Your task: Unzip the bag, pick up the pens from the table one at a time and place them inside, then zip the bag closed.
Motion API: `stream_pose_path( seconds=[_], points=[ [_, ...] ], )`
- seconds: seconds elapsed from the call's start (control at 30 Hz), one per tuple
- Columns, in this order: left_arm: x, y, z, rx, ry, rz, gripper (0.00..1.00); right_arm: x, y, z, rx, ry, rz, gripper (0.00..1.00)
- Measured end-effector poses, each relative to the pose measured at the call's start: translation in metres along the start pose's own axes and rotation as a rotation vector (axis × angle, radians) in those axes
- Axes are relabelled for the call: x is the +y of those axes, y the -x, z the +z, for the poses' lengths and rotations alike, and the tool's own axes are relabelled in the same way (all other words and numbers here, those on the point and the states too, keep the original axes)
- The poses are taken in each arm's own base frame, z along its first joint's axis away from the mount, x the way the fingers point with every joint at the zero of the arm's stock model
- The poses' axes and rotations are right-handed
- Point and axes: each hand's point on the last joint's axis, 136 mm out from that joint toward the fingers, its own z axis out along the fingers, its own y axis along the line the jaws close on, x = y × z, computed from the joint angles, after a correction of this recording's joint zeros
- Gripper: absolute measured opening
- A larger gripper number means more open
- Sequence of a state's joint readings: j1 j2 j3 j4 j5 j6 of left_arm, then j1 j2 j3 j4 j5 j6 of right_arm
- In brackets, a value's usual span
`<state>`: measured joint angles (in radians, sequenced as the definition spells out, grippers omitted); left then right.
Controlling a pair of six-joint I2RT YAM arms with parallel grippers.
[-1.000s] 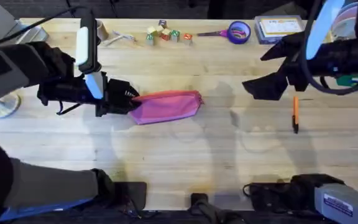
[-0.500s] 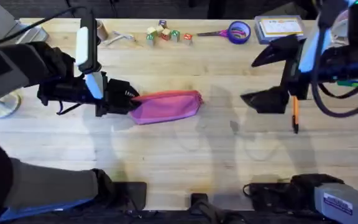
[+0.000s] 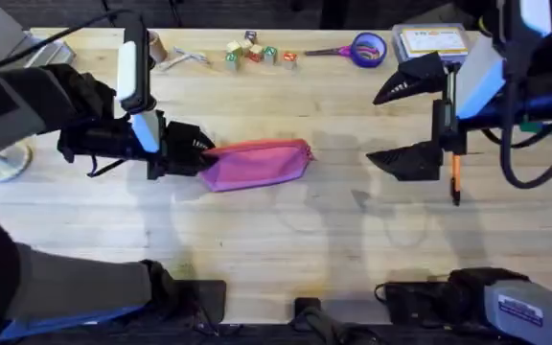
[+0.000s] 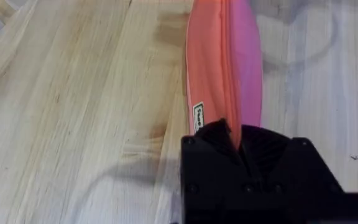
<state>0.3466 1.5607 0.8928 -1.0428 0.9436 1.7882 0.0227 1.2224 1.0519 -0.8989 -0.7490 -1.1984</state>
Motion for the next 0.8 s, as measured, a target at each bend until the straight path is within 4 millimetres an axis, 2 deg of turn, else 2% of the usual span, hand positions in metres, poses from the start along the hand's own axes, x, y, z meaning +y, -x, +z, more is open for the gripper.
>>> stream_pose_path(
  seconds=[0.17,0.4,0.6,0.63,0.77,0.8],
  points=[
    [0.0,0.0,0.0,0.0,0.0,0.0,0.044,-0.002,-0.005,0.006,0.002,0.022,0.014,0.997],
    [0.0,0.0,0.0,0.0,0.0,0.0,0.044,-0.007,-0.018,0.031,0.018,0.093,0.051,0.997],
    [0.0,0.0,0.0,0.0,0.0,0.0,0.044,-0.002,-0.024,0.059,0.029,0.173,0.049,0.997],
    [0.0,0.0,0.0,0.0,0.0,0.0,0.044,-0.002,-0.027,0.072,0.031,0.2,0.044,0.997],
    [0.0,0.0,0.0,0.0,0.0,0.0,0.044,0.001,-0.032,0.089,0.039,0.241,0.042,0.997],
    [0.0,0.0,0.0,0.0,0.0,0.0,0.044,0.006,-0.034,0.101,0.044,0.274,0.036,0.997]
  ],
)
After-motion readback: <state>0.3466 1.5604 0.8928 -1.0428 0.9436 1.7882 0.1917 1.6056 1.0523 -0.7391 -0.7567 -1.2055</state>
